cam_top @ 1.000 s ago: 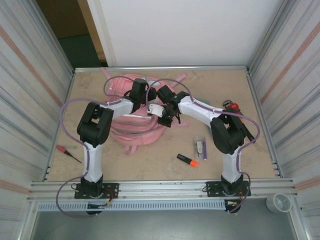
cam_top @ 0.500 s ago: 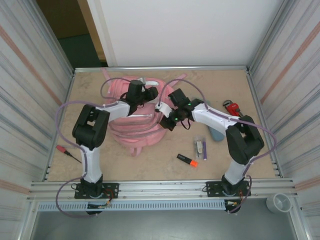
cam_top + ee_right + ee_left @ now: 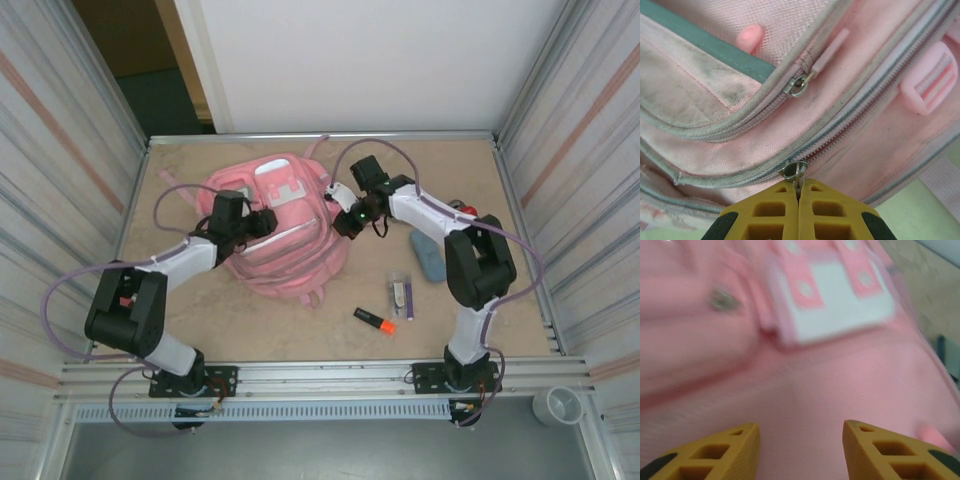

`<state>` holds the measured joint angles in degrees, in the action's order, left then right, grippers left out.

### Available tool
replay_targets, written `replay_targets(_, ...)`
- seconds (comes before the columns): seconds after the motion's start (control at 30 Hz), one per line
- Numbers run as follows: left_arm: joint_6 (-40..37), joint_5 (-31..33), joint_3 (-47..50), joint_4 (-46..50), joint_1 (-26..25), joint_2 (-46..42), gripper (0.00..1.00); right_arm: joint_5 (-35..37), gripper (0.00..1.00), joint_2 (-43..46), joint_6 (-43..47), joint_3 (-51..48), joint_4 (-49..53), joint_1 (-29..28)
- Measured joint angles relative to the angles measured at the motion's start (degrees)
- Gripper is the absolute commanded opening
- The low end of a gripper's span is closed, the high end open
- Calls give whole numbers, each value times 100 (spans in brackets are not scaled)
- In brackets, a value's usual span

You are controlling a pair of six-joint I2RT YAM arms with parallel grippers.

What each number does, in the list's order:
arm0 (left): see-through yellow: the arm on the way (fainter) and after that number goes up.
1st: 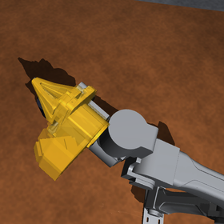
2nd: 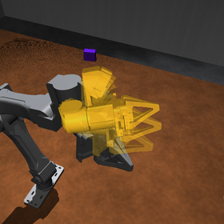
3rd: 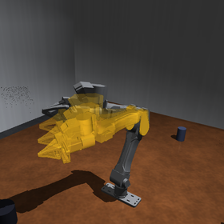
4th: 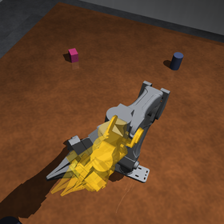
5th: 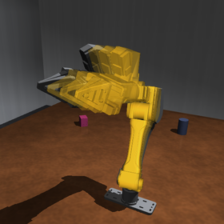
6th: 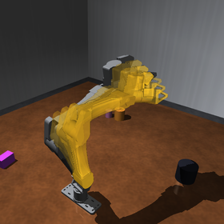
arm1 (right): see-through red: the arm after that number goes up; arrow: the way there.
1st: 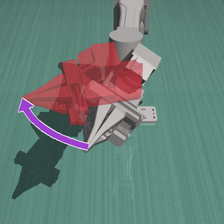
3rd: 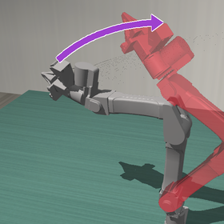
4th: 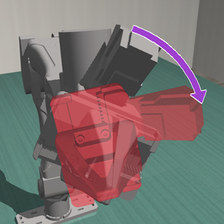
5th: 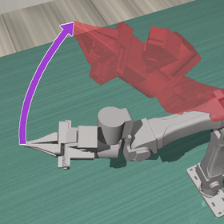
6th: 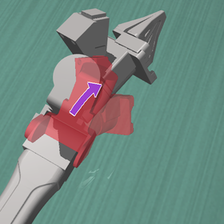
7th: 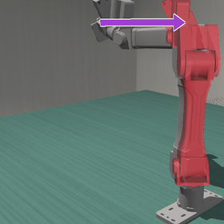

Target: Pack the student bag

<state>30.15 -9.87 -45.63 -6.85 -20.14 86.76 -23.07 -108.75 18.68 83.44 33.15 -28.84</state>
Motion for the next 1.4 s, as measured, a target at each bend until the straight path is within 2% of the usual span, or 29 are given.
replay_targets(0.17, -212, -481, -205, 72, -433, 280, 27, 120, 0, -343, 136, 461, 157, 7)
replay_targets(0.33, -68, -566, -549, -328, -424, 1169, 13, 308, 0, -555, 149, 822, 431, 9)
replay_targets(0.47, 236, -463, -667, -820, -468, 1510, 5, 599, 0, -553, 125, 789, 422, -31)
replay_targets(0.57, 496, -186, -675, -1246, -584, 1679, 1, 922, 0, -452, 68, 531, 332, -164)
replay_targets(0.7, 844, 269, -614, -1843, -699, 1843, 0, 1241, 0, -273, -142, 195, 341, -470)
replay_targets(0.9, 1014, 708, -566, -2350, -820, 1956, 0, 1224, 0, -181, -326, -286, 275, -909)
replay_targets(0.97, 999, 793, -435, -2378, -861, 1834, 7, 1032, 0, -181, -323, -343, 273, -841)
replay_targets(1.07, 876, 944, -105, -2223, -881, 1427, 24, 765, 0, -181, -256, -350, 254, -568)
replay_targets(1.13, 721, 1045, 92, -1897, -850, 1025, 38, 647, 0, -181, -144, -350, 205, -396)
replay_targets(1.23, 435, 1178, 179, -1300, -592, 507, 53, 605, 0, -181, 11, -350, 133, -254)
replay_targets(1.4, 0, 1021, -153, -391, 319, 496, 62, 529, 0, -181, 157, -350, 72, -188)
